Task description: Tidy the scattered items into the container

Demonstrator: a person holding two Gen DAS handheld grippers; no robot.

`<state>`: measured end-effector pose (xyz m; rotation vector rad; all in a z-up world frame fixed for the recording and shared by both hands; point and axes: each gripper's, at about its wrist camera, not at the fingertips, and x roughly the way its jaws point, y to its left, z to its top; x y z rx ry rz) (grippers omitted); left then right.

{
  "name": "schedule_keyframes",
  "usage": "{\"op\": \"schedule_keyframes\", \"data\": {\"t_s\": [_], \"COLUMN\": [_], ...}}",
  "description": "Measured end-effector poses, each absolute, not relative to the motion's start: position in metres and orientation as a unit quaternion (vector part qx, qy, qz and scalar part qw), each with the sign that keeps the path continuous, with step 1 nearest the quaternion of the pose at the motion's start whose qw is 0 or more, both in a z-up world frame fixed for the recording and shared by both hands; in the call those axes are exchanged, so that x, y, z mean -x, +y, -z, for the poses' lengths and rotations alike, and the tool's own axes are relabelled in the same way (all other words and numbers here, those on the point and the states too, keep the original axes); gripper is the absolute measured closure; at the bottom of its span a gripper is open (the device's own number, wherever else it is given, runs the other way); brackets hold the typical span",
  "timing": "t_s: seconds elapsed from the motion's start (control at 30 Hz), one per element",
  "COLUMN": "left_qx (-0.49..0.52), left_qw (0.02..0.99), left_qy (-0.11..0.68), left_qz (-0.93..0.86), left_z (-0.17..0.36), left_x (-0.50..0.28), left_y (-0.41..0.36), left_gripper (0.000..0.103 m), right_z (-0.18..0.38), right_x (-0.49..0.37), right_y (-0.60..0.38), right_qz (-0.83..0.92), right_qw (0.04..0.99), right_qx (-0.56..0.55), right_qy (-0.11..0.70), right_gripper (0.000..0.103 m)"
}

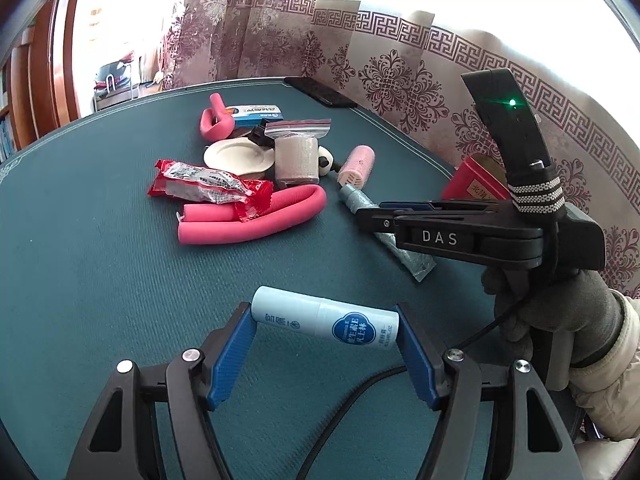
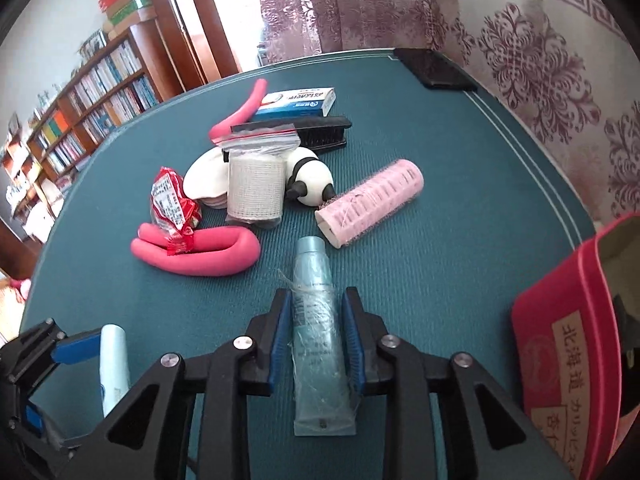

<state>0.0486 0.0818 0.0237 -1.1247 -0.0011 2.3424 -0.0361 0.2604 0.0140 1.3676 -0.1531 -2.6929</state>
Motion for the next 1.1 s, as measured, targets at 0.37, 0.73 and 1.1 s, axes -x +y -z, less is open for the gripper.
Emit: {"op": "schedule_keyframes", "data": {"t_s": [0.37, 0.73, 1.1], "left_qx": [0.407, 0.387, 0.375], "left_qw": [0.274, 0.293, 0.310], "left_qy": [0.011, 0.034, 0.059], "left_qz": [-0.872, -0.873, -0.872], "left_z": [-0.034, -0.054, -0.067], "left_x": [-0.056, -0.075, -0.089], "left_y": [0.090, 0.118, 0.146], "left_gripper": [0.032, 0.032, 0.032], "right_z": [-0.044, -0.111, -0.122], "right_x": [-0.004, -0.091, -0.128], "right_y": [0.280, 0.326, 0.346], "right_qz": [0.905, 0.943, 0.945], "right_qw": [0.064, 0.024, 0.055], "right_qx": [-0.406, -0.302, -0.298], "right_qy": [-0.111, -0.137, -0.122], "right_gripper": [0.078, 0.083, 0.076]}}
